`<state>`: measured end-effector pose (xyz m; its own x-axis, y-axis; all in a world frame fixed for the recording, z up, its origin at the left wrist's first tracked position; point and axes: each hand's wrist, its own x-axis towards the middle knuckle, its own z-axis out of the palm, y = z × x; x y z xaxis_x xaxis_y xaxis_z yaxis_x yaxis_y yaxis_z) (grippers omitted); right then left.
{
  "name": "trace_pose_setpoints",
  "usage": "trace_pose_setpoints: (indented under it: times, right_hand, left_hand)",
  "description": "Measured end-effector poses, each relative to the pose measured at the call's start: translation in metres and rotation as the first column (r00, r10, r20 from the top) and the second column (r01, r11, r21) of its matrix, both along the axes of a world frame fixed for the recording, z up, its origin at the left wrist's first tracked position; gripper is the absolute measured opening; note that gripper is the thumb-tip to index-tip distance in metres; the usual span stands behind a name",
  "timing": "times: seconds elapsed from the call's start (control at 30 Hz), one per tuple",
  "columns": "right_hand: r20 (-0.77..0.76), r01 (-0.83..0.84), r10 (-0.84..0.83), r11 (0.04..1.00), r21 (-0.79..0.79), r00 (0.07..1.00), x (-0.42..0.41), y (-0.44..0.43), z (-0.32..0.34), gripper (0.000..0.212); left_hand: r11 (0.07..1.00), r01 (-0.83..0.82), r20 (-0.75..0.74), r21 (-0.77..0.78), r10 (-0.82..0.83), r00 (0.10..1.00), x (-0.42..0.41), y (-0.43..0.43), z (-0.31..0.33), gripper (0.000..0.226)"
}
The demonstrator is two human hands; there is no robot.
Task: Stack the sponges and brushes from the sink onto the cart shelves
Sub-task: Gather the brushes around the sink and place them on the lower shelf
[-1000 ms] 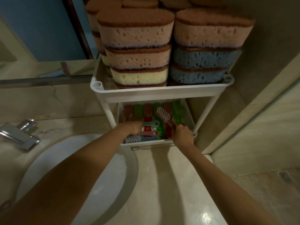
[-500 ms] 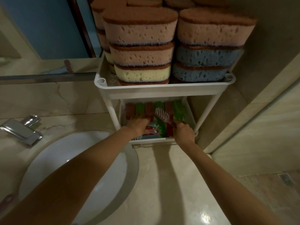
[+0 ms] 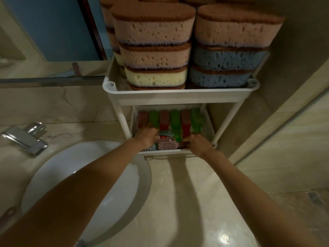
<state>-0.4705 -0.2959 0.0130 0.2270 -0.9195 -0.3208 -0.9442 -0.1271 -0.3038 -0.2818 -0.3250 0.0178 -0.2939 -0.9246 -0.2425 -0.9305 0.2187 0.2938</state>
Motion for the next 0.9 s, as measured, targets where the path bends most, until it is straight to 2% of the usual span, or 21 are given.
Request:
trace_pose_setpoints:
  times: [0.23,0.37,0.43,0.5,0.57,0.63,0.73,0.9]
  right_hand:
    - [0.113,-0.052,0.055,0.998,-0.030,0.992,0.010,0.008,0.005,0.044]
    - [0.131,-0.016,0.025,0.997,-0.069,0.991,0.018,0.012,0.001,0.044]
    - [0.155,0.082,-0.058,0.985,-0.151,0.986,0.024,0.017,-0.004,0.040]
    - [0.225,0.201,-0.132,0.925,-0.323,0.966,0.036,0.027,-0.006,0.039]
    - [0.328,0.255,-0.109,0.860,-0.442,0.938,0.055,0.043,-0.008,0.038]
    - [0.436,0.263,-0.030,0.835,-0.484,0.899,0.079,0.062,-0.006,0.037]
    - [0.533,0.226,0.056,0.864,-0.449,0.844,0.124,0.089,-0.013,0.037]
    - [0.582,0.051,0.096,0.971,-0.232,0.808,0.211,0.128,-0.026,0.035]
  left_hand:
    - [0.999,-0.034,-0.042,0.005,0.034,0.999,0.006,0.006,-0.003,0.025]
    - [0.998,-0.065,-0.085,-0.024,0.063,0.994,0.008,0.016,0.002,0.028]
    - [0.996,-0.087,-0.134,-0.033,0.082,0.988,0.009,0.025,0.007,0.029]
    - [0.992,-0.119,-0.210,-0.053,0.105,0.972,0.013,0.040,0.014,0.030]
    - [0.980,-0.177,-0.304,-0.090,0.142,0.942,0.022,0.060,0.022,0.028]
    - [0.957,-0.275,-0.376,-0.090,0.224,0.899,0.036,0.083,0.027,0.028]
    - [0.895,-0.442,-0.403,-0.054,0.386,0.830,0.072,0.125,0.025,0.031]
    - [0.710,-0.701,-0.348,0.063,0.674,0.651,0.165,0.192,0.001,0.032]
